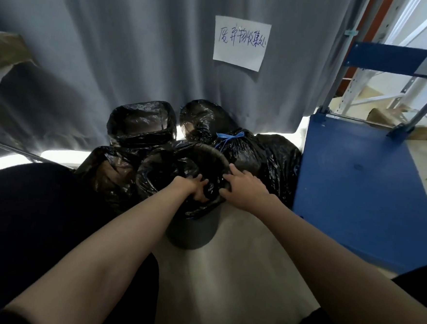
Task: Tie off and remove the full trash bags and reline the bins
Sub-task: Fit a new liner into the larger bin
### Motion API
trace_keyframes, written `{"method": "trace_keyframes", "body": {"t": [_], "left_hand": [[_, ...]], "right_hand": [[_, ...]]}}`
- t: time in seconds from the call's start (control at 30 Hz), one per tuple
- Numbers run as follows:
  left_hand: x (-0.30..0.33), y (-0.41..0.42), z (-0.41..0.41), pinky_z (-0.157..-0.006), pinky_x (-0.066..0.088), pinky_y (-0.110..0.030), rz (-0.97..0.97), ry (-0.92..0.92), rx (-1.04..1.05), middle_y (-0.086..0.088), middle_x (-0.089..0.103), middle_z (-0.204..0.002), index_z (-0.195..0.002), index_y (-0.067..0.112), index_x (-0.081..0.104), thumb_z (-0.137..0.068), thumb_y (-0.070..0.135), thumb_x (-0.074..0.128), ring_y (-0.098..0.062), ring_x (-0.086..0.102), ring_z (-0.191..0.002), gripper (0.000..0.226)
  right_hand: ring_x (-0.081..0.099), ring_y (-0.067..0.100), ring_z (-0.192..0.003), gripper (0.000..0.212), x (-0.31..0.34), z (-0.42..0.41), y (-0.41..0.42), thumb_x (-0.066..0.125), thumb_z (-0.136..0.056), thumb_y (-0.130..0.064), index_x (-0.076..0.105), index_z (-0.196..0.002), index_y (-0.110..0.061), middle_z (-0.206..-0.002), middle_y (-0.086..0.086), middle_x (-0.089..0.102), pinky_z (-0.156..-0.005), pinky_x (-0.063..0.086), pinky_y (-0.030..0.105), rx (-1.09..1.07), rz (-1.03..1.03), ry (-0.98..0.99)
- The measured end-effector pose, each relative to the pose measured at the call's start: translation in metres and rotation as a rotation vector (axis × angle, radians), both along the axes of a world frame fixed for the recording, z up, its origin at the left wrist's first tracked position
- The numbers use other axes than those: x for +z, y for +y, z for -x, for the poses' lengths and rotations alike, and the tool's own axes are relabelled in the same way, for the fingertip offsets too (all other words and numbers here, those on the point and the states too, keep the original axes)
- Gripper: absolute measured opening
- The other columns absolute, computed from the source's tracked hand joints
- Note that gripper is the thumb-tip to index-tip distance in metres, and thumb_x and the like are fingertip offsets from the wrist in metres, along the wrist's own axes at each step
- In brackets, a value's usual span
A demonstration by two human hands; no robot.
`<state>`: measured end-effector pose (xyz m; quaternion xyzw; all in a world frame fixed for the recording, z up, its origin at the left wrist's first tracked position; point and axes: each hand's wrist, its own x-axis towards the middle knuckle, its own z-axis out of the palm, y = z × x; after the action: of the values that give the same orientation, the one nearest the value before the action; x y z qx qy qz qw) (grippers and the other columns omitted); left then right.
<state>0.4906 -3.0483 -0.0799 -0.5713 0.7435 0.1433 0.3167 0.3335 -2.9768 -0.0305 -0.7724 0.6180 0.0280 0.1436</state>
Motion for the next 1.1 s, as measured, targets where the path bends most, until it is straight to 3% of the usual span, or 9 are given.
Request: {"method": "trace_keyframes", "body": {"t": [0.07, 0.13, 0.2, 0.27, 0.37, 0.43, 0.6, 0.93, 1.1], "left_hand": [[0.001, -0.001, 0.004, -0.121, 0.011, -0.047, -0.042, -0.013, -0.021, -0.006, -0.007, -0.164, -0.157, 0.026, 0.005, -0.098, 0.049, 0.040, -0.030, 0.002, -0.150, 0.073], [0.012, -0.001, 0.008, -0.116, 0.029, -0.040, -0.050, 0.064, -0.005, -0.008, 0.016, -0.162, -0.154, 0.023, 0.024, -0.095, 0.042, 0.049, -0.028, 0.026, -0.145, 0.067], [0.029, 0.001, 0.006, -0.100, 0.045, -0.035, 0.036, 0.142, 0.025, -0.007, 0.049, -0.144, -0.141, 0.020, 0.047, -0.087, 0.046, 0.061, -0.026, 0.051, -0.126, 0.062], [0.045, 0.005, -0.004, -0.087, 0.047, -0.033, 0.203, 0.210, 0.040, -0.003, 0.058, -0.130, -0.129, 0.021, 0.058, -0.081, 0.052, 0.067, -0.025, 0.057, -0.116, 0.058], [0.055, 0.017, -0.033, -0.098, 0.045, -0.042, 0.446, 0.283, 0.069, -0.005, 0.041, -0.136, -0.122, 0.018, 0.059, -0.080, 0.048, 0.071, -0.028, 0.042, -0.127, 0.053], [0.050, 0.028, -0.058, -0.107, 0.038, -0.046, 0.520, 0.279, 0.129, -0.009, 0.032, -0.144, -0.130, 0.014, 0.051, -0.079, 0.049, 0.071, -0.030, 0.032, -0.134, 0.065], [0.022, 0.051, -0.110, -0.122, 0.009, -0.039, 0.409, 0.195, 0.238, -0.013, -0.003, -0.163, -0.155, 0.010, 0.014, -0.085, 0.070, 0.050, -0.029, 0.000, -0.151, 0.099], [0.023, 0.031, -0.146, -0.122, 0.004, -0.041, 0.437, 0.120, 0.262, -0.012, 0.009, -0.163, -0.153, 0.018, 0.026, -0.089, 0.072, 0.036, -0.029, 0.006, -0.150, 0.085], [0.031, 0.030, -0.146, -0.121, 0.009, -0.046, 0.468, 0.058, 0.274, -0.009, 0.025, -0.158, -0.149, 0.020, 0.035, -0.093, 0.064, 0.035, -0.029, 0.018, -0.147, 0.071]], "right_hand": [[0.026, 0.034, -0.143, 0.071, 0.001, 0.002, 0.001, 0.052, -0.091, -0.055, 0.033, -0.149, -0.018, -0.163, 0.002, 0.009, -0.113, 0.030, 0.050, 0.034, -0.035, -0.031], [0.027, 0.032, -0.143, 0.086, 0.000, 0.004, 0.000, 0.058, -0.085, -0.061, 0.026, -0.152, -0.016, -0.164, 0.003, 0.005, -0.113, 0.031, 0.047, 0.034, -0.082, -0.081], [0.027, 0.030, -0.145, 0.098, -0.001, 0.005, 0.000, 0.062, -0.082, -0.062, 0.017, -0.155, -0.015, -0.164, 0.005, -0.002, -0.114, 0.029, 0.042, 0.028, -0.117, -0.122], [0.024, 0.030, -0.146, 0.104, -0.002, 0.004, -0.002, 0.066, -0.080, -0.061, 0.012, -0.156, -0.015, -0.164, 0.006, -0.006, -0.115, 0.027, 0.040, 0.030, -0.133, -0.151], [0.019, 0.031, -0.147, 0.112, -0.005, 0.003, -0.005, 0.071, -0.075, -0.061, 0.010, -0.156, -0.014, -0.163, 0.008, -0.008, -0.116, 0.024, 0.039, 0.035, -0.153, -0.183], [0.018, 0.031, -0.147, 0.115, -0.006, 0.003, -0.009, 0.073, -0.072, -0.062, 0.011, -0.156, -0.015, -0.164, 0.006, -0.007, -0.116, 0.024, 0.040, 0.034, -0.148, -0.203], [0.014, 0.029, -0.149, 0.120, -0.009, 0.000, -0.021, 0.072, -0.071, -0.066, 0.004, -0.156, -0.015, -0.164, 0.003, -0.008, -0.117, 0.023, 0.041, 0.045, -0.143, -0.199], [0.010, 0.025, -0.150, 0.119, -0.013, -0.044, -0.049, 0.065, -0.075, -0.068, -0.002, -0.156, -0.013, -0.163, 0.001, -0.014, -0.119, 0.023, 0.045, 0.099, -0.135, -0.196], [0.009, 0.026, -0.150, 0.111, -0.007, -0.055, -0.059, 0.068, -0.073, -0.067, 0.012, -0.156, -0.019, -0.164, 0.004, -0.007, -0.120, 0.020, 0.042, 0.103, -0.176, -0.236]]}}
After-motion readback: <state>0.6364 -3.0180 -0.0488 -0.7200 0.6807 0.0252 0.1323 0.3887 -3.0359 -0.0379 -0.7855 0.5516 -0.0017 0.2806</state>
